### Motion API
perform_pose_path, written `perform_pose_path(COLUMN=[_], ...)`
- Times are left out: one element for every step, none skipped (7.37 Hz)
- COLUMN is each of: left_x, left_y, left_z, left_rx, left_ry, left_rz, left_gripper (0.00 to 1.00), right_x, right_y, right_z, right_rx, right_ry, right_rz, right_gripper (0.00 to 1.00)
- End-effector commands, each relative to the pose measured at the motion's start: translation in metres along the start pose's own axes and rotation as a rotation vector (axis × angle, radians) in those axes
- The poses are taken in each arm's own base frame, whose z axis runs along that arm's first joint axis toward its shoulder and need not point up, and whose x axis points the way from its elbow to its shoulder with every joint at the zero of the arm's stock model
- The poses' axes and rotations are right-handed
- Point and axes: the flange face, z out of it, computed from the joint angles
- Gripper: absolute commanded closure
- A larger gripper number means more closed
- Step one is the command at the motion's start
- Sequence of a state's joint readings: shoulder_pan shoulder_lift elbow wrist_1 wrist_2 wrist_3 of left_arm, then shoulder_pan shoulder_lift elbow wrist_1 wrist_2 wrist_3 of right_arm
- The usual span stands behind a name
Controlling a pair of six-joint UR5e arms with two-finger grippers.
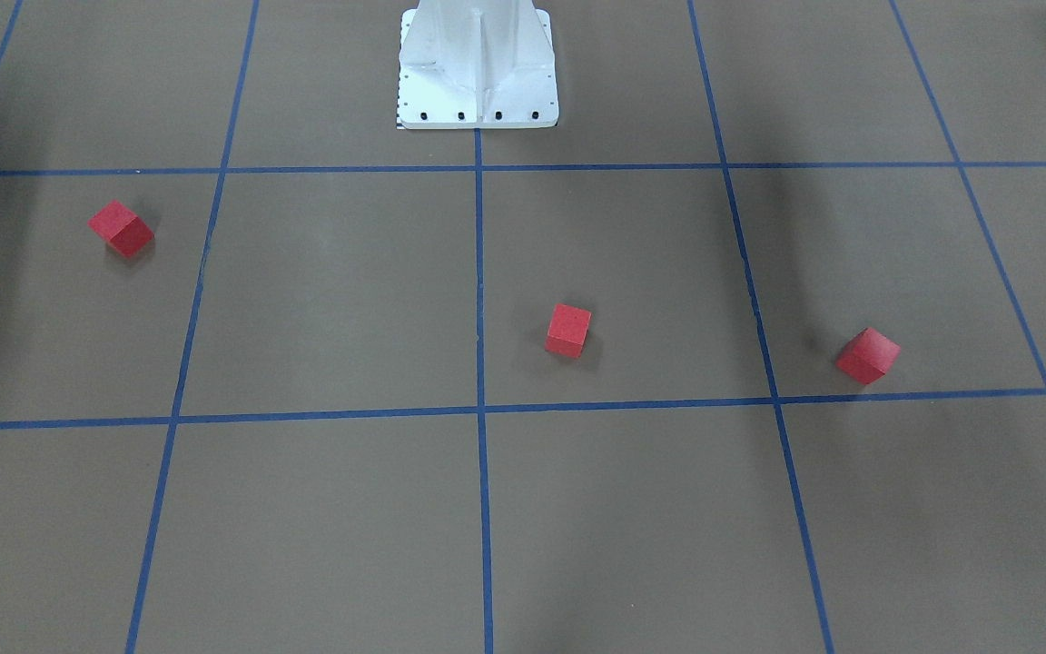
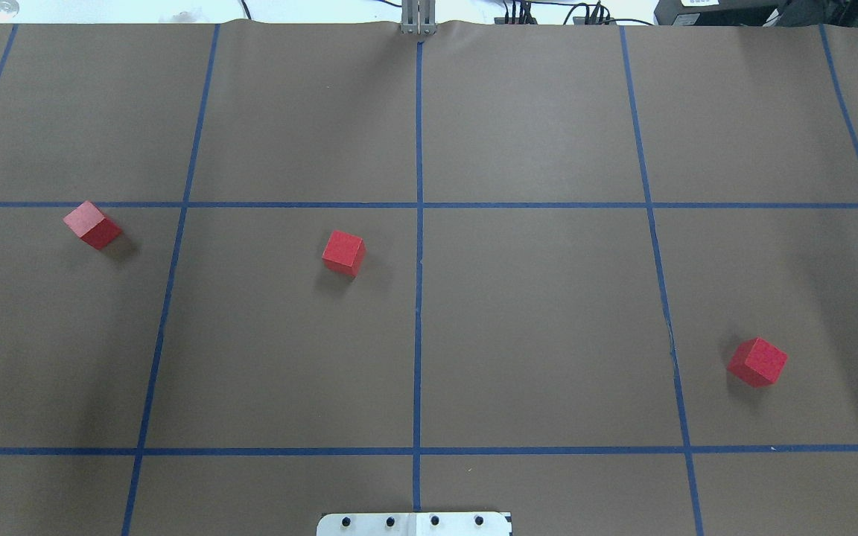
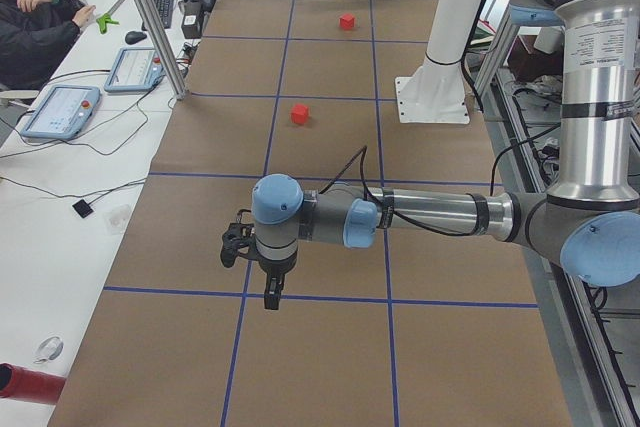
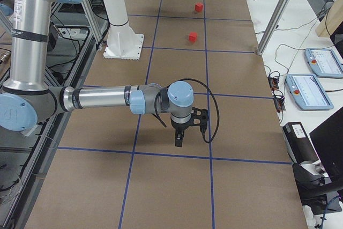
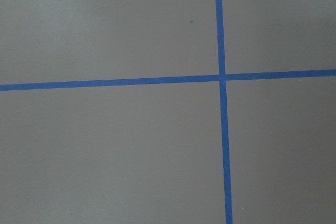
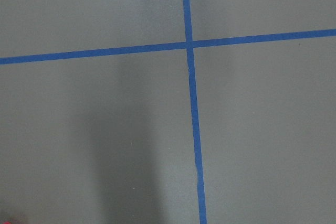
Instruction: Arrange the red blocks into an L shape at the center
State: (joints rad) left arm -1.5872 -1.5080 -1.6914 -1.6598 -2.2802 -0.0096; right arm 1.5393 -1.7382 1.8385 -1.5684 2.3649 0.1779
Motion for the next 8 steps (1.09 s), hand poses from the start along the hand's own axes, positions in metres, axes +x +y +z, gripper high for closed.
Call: perform_pose_path(left_x=[0.031,0.069,0.127,0.19,0.274,0.362,0.427,0.486], left_y=[-0.034,-0.067,-0.103,-0.119,-0.135,-0.138,-0.135,-0.129], left_z=[-0.022,-0.044,-0.056,-0.052,-0.043,-0.038,-0.036,-0.036], left_rx=[0.116,0.168,0.194,0.185,0.159,0.131,0.098,0.085], left_ry=[0.005,0.022,0.053,0.099,0.167,0.23,0.284,0.318], left_rz=[0.11,0.098,0.105,0.094,0.019,-0.032,-0.059,-0.087], left_gripper=[0.0,0.0,0.0,0.0,0.0,0.0,0.0,0.0], right_x=[-0.008,-0.013,-0.023,-0.045,-0.051,-0.047,-0.049,-0.049], right_y=[-0.009,-0.014,-0.025,-0.043,-0.046,-0.047,-0.047,-0.047], right_z=[-0.006,-0.009,-0.015,-0.024,-0.019,-0.004,-0.003,-0.003], right_rx=[0.017,0.025,0.039,0.058,0.047,0.018,0.018,0.019], right_ry=[-0.002,-0.002,-0.004,-0.014,-0.017,-0.031,-0.044,-0.044], right_rz=[-0.018,-0.027,-0.047,-0.089,-0.093,-0.088,-0.093,-0.098], right_gripper=[0.0,0.0,0.0,0.0,0.0,0.0,0.0,0.0])
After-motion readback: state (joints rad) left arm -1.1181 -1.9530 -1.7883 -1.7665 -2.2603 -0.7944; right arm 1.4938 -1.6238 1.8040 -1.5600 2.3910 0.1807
